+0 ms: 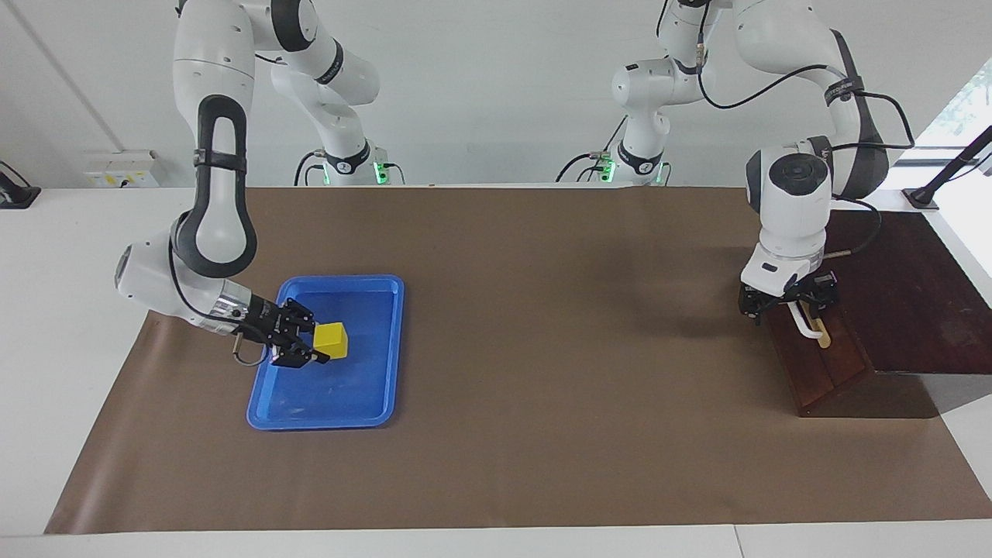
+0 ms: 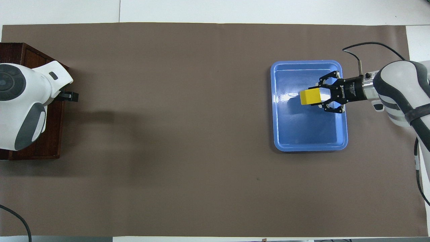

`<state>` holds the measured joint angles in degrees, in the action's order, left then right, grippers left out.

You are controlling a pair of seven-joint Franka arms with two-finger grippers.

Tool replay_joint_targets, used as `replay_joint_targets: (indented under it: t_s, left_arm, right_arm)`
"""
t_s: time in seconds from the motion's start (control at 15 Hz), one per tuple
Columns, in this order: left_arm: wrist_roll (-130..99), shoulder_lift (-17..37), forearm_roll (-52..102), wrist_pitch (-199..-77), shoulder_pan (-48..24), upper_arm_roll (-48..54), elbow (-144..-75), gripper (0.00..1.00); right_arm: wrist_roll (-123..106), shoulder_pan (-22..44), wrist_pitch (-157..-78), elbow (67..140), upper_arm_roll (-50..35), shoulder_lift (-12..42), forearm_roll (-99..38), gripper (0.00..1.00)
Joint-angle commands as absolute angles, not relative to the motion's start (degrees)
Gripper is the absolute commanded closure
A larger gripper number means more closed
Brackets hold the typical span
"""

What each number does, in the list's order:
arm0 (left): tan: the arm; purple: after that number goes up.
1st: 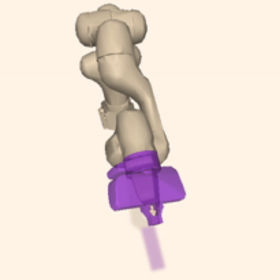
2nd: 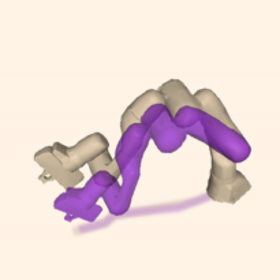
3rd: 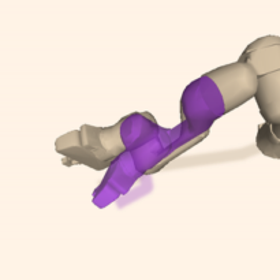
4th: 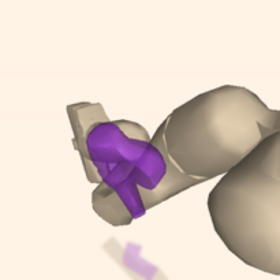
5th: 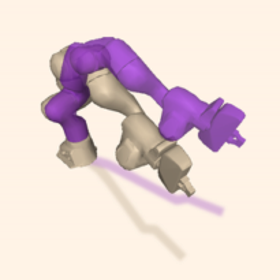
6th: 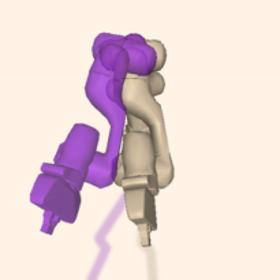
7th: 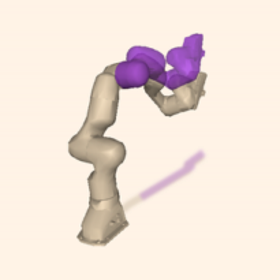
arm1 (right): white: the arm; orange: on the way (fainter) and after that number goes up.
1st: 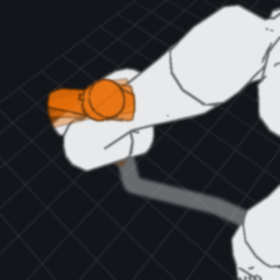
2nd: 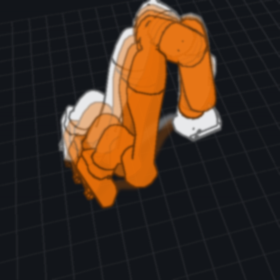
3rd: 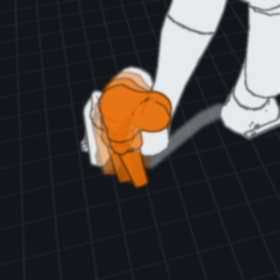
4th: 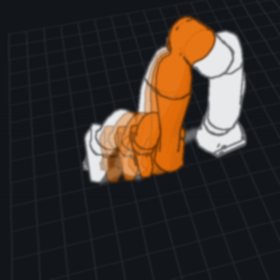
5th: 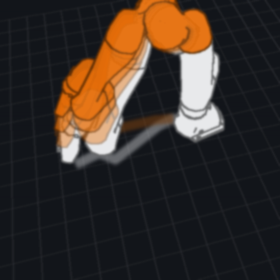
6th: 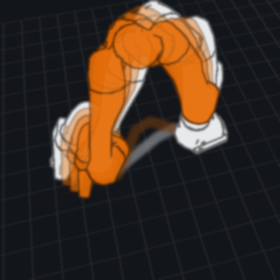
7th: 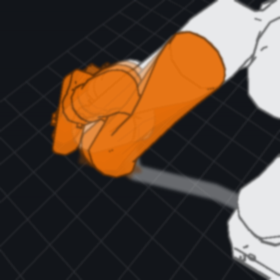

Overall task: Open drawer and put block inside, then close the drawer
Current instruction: 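Lift the block with the right gripper while the left gripper opens the drawer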

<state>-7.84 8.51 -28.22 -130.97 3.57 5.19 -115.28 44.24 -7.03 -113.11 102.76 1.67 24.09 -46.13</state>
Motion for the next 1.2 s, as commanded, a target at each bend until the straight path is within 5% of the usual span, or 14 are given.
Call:
replay_joint_targets:
  t_s: [0.0,0.87,1.13]
  left_arm:
    - [-8.96,9.40,-29.62,-133.59,3.96,5.36,-116.72,0.00]
    - [-17.05,10.28,-23.03,-133.60,-4.65,5.54,-115.05,0.00]
    - [-17.58,10.20,-22.06,-132.28,-6.23,5.54,-114.79,0.00]
  right_arm:
    - [51.28,-4.50,-111.27,96.96,1.06,25.14,-45.97,1.00]
    - [91.05,22.66,-122.25,88.06,1.05,25.66,-46.14,1.00]
    - [90.62,24.43,-121.29,87.89,1.06,25.58,-44.66,1.00]
